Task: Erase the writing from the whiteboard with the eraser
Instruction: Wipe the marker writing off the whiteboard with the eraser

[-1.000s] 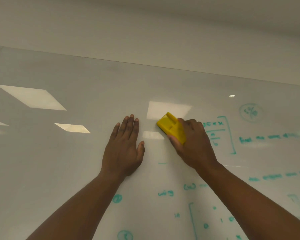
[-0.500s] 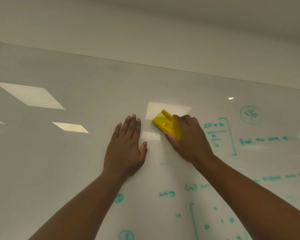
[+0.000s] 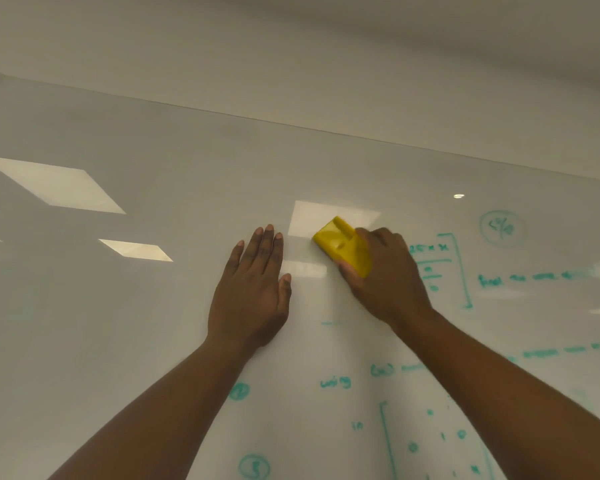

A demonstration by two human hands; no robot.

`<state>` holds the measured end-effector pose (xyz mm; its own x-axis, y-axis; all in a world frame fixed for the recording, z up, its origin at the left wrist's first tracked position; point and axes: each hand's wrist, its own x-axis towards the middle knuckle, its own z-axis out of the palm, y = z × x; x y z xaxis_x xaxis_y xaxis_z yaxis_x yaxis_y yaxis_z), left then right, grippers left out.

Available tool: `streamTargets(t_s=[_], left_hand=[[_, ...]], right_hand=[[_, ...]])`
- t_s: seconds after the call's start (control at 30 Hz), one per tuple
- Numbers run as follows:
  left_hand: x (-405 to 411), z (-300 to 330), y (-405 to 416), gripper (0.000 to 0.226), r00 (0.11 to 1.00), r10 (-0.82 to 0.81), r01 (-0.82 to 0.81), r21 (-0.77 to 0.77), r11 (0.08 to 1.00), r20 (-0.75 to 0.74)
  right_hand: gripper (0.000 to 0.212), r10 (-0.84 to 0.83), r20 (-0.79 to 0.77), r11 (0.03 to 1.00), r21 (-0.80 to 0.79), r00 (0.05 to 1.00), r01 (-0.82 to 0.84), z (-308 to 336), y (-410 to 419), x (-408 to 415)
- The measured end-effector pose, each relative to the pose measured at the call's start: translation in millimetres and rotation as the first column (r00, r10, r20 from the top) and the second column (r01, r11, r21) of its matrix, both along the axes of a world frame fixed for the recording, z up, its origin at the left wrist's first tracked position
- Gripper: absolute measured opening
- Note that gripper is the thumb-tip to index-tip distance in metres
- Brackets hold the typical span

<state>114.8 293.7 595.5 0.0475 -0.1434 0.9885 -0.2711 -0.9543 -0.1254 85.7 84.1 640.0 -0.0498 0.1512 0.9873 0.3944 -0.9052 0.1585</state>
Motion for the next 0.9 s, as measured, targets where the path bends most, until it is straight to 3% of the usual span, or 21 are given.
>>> streamTargets(t_s=[0.17,0.27,0.47,0.7,0.9], left_hand=[[0,0,0,0.066,1.0,-0.003,0.003,0.0,1.0,-0.004],[1,0,-1,0.067,1.0,0.008,-0.008,-0.001,1.0,-0.007],[0,-1,-2,0.069,1.0,0.014,-0.014,-0.005,1.0,-0.001],[-2,-1,-2,0.072,0.999,0.017,-0.017,0.0,1.0,-0.027],[-12,6,-39,0.074,0.999,-0.039,0.038,0.013,0.999,0.006]], right_hand=[[0.056,0.03,-0.074,0.945,-0.322,0.997,-0.052,-70,-21,-8],[0.057,-0.041,-0.105,0.901,-0.434,0.994,-0.009,-73,-56,-11],[0.058,-0.064,-0.079,0.988,-0.149,0.995,0.051,-32,-69,-11],[0.062,-0.037,-0.139,0.948,-0.317,0.99,-0.009,-56,-36,-9],[0.061,-0.063,-0.144,0.965,-0.262,0.988,0.024,-62,-76,-13]])
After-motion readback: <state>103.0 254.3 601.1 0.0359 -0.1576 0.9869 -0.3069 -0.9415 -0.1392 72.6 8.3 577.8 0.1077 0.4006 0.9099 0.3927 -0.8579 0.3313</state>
